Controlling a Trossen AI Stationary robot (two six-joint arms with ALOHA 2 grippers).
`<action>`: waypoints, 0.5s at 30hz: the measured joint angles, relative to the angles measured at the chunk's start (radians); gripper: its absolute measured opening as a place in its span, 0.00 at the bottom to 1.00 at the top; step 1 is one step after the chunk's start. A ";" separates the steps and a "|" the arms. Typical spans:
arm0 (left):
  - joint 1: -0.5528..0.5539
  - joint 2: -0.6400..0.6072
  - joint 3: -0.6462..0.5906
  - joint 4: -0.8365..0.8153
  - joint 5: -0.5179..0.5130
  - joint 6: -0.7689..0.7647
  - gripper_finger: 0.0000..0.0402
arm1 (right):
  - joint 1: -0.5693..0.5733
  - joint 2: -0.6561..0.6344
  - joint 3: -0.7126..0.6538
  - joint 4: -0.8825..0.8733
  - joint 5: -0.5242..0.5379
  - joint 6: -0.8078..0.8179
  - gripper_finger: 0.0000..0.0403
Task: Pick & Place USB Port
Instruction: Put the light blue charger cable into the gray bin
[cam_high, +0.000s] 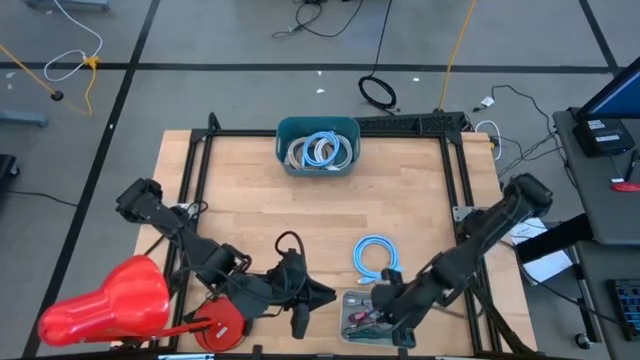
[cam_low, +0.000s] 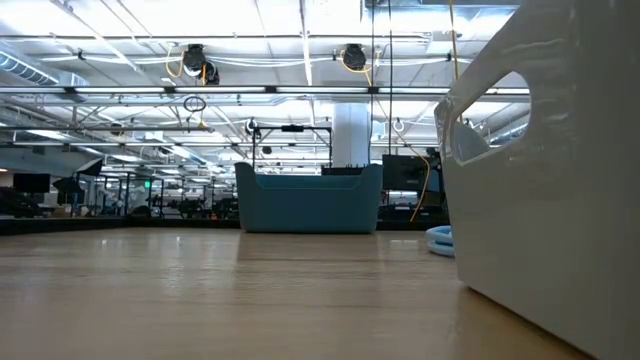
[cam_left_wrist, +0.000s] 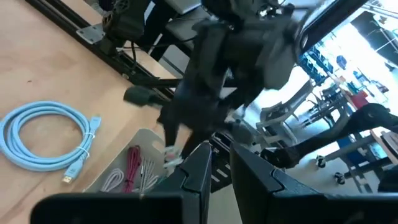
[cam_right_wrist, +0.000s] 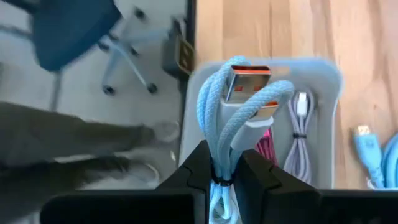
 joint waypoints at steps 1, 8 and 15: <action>-0.001 0.000 0.000 -0.001 0.000 0.000 0.16 | 0.004 0.022 0.000 -0.002 -0.001 -0.005 0.07; -0.010 0.000 0.000 -0.001 -0.011 -0.009 0.16 | 0.014 0.111 0.000 -0.073 -0.024 -0.070 0.07; -0.027 0.010 0.000 0.001 -0.035 -0.027 0.16 | 0.014 0.120 0.000 -0.081 -0.024 -0.091 0.07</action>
